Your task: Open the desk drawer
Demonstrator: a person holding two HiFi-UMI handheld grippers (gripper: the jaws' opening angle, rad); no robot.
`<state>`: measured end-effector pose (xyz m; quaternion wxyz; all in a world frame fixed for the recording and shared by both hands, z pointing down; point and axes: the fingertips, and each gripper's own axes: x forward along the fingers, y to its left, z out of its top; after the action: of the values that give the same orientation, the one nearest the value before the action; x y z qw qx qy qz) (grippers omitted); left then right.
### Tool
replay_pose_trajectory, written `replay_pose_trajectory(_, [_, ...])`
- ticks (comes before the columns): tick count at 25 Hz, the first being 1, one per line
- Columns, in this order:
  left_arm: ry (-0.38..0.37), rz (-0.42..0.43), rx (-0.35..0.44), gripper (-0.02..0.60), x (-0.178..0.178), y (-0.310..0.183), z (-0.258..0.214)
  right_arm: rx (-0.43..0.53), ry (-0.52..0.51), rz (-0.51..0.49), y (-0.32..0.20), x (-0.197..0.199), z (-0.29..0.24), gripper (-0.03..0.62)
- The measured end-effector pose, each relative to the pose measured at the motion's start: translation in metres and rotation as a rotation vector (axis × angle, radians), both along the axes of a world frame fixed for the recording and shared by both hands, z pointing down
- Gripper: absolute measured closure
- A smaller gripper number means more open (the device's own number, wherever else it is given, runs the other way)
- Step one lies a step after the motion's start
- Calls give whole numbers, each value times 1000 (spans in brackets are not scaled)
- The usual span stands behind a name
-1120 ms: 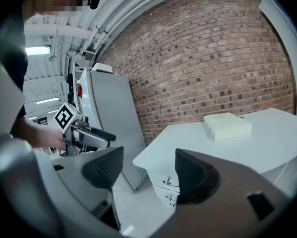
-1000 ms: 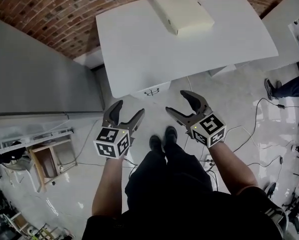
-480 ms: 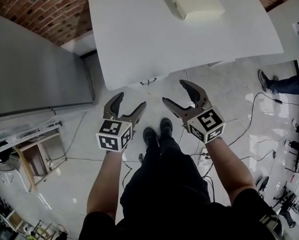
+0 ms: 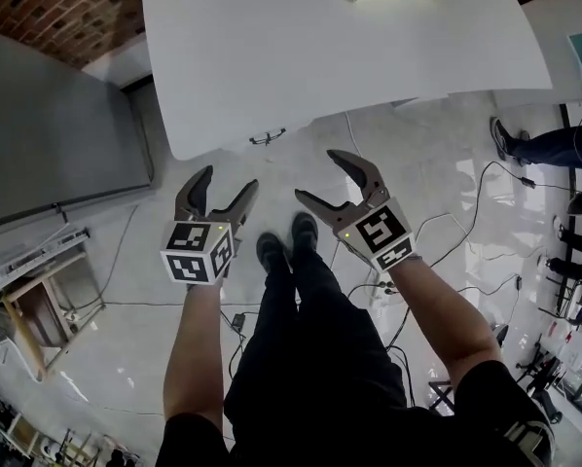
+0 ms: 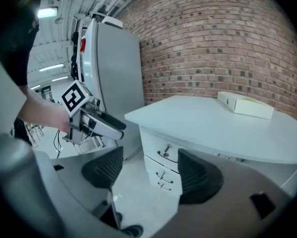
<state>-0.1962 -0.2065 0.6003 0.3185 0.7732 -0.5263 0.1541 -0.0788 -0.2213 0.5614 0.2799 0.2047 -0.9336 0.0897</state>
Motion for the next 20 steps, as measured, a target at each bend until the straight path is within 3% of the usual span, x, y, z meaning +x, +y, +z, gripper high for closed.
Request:
replay_pose_trajectory(9, [-24, 10, -17, 210, -8, 7, 55, 13, 133, -139, -13, -23, 80, 263])
replay_pose_trajectory(15, [-11, 8, -11, 210, -14, 15, 77, 109, 259, -256, -31, -52, 119, 263])
replay_pose_trajectory(20, [-19, 27, 19, 210, -13, 15, 77, 159, 329, -285, -48, -69, 145, 263])
